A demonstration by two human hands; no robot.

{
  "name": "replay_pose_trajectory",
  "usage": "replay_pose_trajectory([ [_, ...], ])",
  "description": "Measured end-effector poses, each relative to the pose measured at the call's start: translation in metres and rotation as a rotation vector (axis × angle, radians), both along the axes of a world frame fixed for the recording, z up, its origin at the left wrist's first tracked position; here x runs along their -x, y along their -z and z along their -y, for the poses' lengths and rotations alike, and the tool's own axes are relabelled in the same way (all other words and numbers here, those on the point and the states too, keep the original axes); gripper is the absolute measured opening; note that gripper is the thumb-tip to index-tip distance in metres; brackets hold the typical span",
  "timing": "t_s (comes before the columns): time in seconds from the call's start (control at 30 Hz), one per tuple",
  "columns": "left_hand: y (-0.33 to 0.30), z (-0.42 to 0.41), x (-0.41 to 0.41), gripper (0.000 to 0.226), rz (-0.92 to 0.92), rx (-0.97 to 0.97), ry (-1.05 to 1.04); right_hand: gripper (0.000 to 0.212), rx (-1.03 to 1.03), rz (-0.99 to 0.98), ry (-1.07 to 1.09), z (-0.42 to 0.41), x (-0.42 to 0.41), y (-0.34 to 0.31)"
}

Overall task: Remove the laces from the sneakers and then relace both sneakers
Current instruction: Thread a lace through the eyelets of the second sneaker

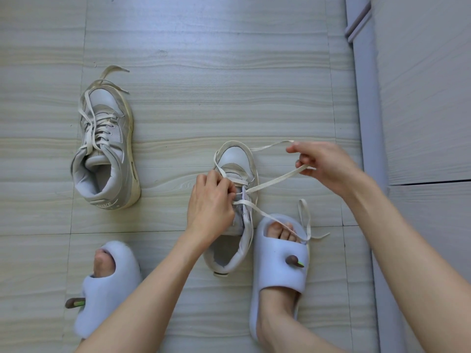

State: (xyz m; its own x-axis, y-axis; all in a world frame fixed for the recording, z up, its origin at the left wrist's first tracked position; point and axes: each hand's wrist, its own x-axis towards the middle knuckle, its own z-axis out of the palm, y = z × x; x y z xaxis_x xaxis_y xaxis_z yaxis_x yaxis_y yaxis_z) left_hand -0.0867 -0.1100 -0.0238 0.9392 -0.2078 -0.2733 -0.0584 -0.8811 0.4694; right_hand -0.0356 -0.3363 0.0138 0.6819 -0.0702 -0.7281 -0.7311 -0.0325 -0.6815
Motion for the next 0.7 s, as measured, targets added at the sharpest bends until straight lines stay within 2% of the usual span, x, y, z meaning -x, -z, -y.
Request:
replay_pose_trajectory([
  [0.07, 0.000, 0.000, 0.000, 0.007, 0.003, -0.003, 0.003, 0.016, 0.357, -0.006, -0.128, -0.012, -0.017, 0.009],
  [0.13, 0.000, 0.000, 0.000, 0.008, 0.003, -0.002, 0.005, 0.023, 0.678, 0.083, -0.194, -0.023, -0.034, 0.017],
  [0.2, 0.000, 0.000, 0.000, 0.008, 0.005, -0.006, 0.004, 0.026, 0.884, 0.228, -0.148, -0.030, -0.045, 0.017],
  [0.27, 0.000, 0.001, 0.000, 0.008, 0.008, -0.008, 0.004, 0.024, 0.960, 0.370, -0.052, -0.036, -0.051, 0.014],
  [0.33, 0.000, 0.000, 0.001, 0.008, 0.015, -0.008, 0.004, 0.020, 0.869, 0.432, 0.070, -0.041, -0.051, 0.015],
  [0.43, 0.001, 0.000, 0.001, 0.009, 0.026, -0.009, 0.004, 0.017, 0.543, 0.462, 0.357, -0.043, -0.047, 0.010],
  [0.6, 0.000, 0.000, 0.002, 0.009, 0.023, 0.004, -0.010, 0.027, 0.220, 0.403, 0.591, -0.034, -0.062, -0.005],
  [0.7, 0.001, -0.003, 0.002, 0.007, 0.007, 0.053, -0.010, 0.026, 0.106, 0.340, 0.673, -0.023, -0.062, -0.006],
])
